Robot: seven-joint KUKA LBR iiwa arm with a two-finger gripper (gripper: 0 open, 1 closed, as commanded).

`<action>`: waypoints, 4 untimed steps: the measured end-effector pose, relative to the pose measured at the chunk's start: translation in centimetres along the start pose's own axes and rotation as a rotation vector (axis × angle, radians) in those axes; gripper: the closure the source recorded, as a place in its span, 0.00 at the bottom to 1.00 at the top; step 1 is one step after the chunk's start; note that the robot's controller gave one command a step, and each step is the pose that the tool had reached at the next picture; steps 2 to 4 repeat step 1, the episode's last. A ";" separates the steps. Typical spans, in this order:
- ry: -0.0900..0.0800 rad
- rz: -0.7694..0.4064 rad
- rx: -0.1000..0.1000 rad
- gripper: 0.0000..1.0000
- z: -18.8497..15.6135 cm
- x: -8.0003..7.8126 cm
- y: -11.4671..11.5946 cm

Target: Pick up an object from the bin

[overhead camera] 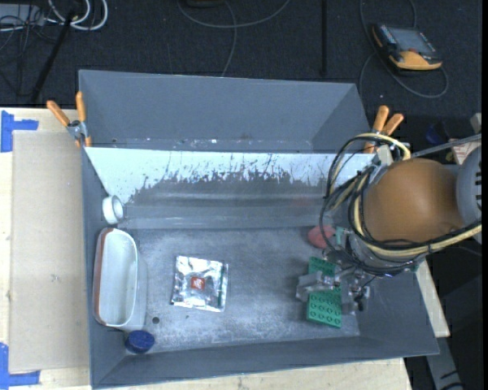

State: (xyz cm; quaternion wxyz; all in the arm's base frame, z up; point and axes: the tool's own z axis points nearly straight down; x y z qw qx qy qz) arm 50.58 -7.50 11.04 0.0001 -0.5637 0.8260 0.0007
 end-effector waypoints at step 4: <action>-0.001 0.005 0.004 1.00 -5.3 -0.1 0.0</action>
Offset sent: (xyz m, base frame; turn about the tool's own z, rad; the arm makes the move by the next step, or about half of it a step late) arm 0.0000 0.0002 0.0509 0.0000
